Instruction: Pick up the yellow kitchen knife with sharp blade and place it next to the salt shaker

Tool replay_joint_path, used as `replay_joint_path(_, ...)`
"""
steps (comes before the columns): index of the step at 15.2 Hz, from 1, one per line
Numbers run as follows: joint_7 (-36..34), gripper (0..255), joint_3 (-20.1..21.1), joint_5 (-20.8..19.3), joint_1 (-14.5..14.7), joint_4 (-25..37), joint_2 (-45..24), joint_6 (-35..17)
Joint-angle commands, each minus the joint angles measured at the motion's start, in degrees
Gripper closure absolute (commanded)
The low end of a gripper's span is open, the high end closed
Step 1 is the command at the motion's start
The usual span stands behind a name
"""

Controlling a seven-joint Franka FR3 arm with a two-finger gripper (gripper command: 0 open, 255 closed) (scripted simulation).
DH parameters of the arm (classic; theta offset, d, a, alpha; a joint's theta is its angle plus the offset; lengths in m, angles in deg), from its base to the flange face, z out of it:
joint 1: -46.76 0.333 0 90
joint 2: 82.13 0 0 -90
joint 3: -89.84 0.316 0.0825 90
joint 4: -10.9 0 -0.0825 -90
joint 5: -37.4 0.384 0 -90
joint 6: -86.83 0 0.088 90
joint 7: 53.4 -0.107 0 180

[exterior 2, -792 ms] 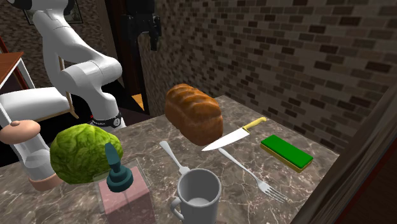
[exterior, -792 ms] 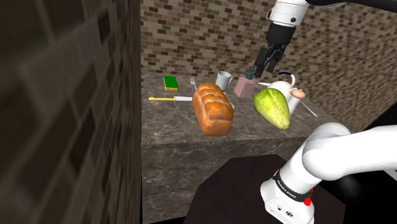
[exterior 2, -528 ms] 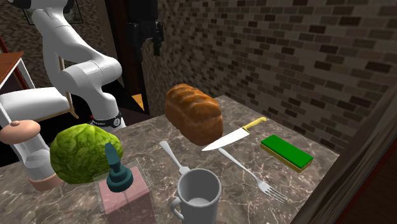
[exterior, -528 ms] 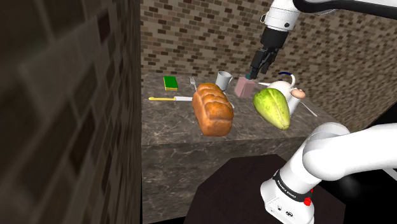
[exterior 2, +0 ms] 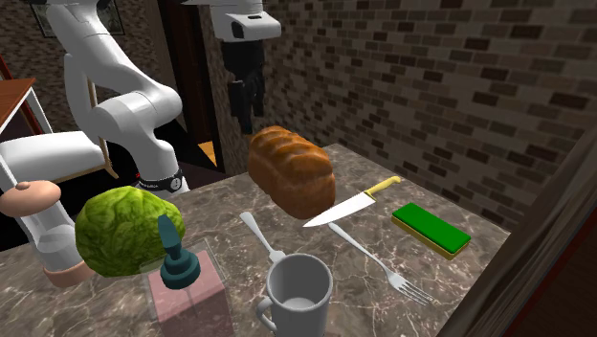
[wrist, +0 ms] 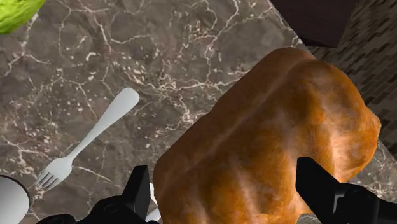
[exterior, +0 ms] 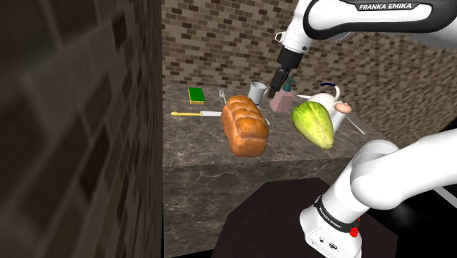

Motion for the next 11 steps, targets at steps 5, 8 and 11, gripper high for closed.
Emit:
replay_joint_path(5, 14.0, 0, -4.96, 4.13, 4.08, 1.99, -11.68, -11.93)
replay_joint_path(8, 21.53, 0, -6.88, 7.77, 6.28, 4.27, -17.8, -16.26)
replay_joint_path(11, 29.48, 0, -8.32, 12.37, 8.36, 7.36, -24.12, -19.54)
